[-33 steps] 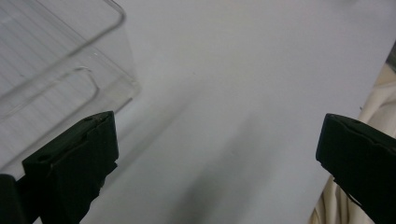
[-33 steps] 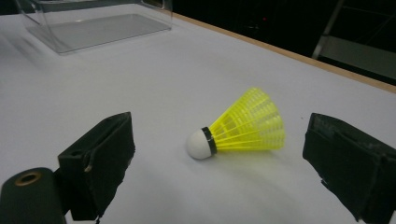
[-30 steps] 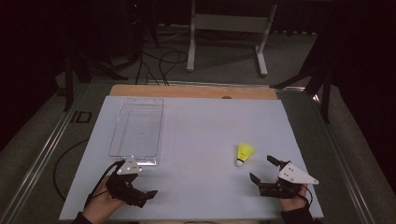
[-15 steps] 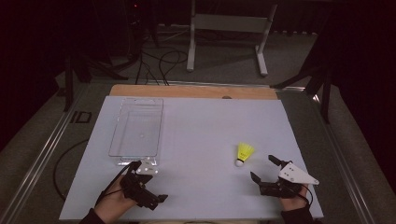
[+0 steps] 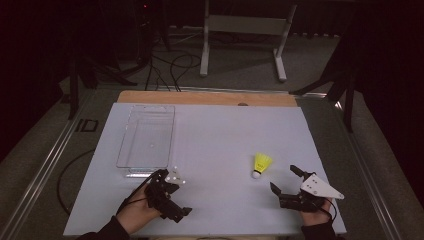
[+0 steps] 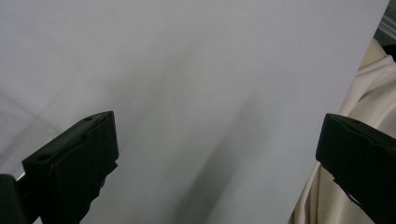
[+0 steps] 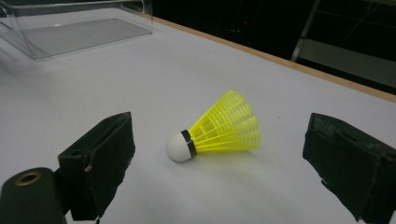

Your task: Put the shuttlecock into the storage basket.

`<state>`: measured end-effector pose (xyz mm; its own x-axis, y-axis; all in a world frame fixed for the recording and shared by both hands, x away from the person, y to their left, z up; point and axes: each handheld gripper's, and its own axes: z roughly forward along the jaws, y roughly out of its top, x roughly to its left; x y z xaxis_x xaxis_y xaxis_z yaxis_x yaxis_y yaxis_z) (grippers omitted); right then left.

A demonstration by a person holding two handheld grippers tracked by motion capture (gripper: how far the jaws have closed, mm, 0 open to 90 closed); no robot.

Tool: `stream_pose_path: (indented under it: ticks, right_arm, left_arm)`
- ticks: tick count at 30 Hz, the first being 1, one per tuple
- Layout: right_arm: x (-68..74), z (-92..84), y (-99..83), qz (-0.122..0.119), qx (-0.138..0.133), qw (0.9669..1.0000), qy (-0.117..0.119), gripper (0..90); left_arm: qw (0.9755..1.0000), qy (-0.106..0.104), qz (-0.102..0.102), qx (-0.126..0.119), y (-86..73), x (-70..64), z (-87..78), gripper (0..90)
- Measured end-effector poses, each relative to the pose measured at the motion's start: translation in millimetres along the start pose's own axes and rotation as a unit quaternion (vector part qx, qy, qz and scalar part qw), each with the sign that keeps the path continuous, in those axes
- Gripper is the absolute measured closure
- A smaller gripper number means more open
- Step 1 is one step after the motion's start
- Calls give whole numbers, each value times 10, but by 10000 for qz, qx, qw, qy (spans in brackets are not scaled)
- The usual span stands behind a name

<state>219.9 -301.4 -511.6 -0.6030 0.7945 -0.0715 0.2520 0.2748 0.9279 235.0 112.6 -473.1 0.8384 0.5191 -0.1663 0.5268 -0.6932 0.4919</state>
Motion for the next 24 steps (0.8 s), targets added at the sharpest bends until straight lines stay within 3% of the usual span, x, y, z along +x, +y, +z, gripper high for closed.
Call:
stream_pose_path:
  ticks: [10,16,18,21,24]
  right_arm:
    - [-16,-8,-4,22,37,9999,-101,91]
    - [-20,-6,-5,37,46,9999,-108,91]
    - [-22,-10,-5,42,40,9999,-122,91]
    - [-26,-11,-7,67,41,9999,-105,91]
    - [-31,-10,-9,62,39,9999,-107,91]
  left_arm:
    - [9990,-370,177,152,248,-92,190,0]
    - [9991,-318,157,226,390,-165,306,0]
    - [9991,-352,92,222,446,-187,348,0]
    - [9993,-196,29,315,572,-242,413,0]
    - [9991,-226,-26,352,668,-264,439,0]
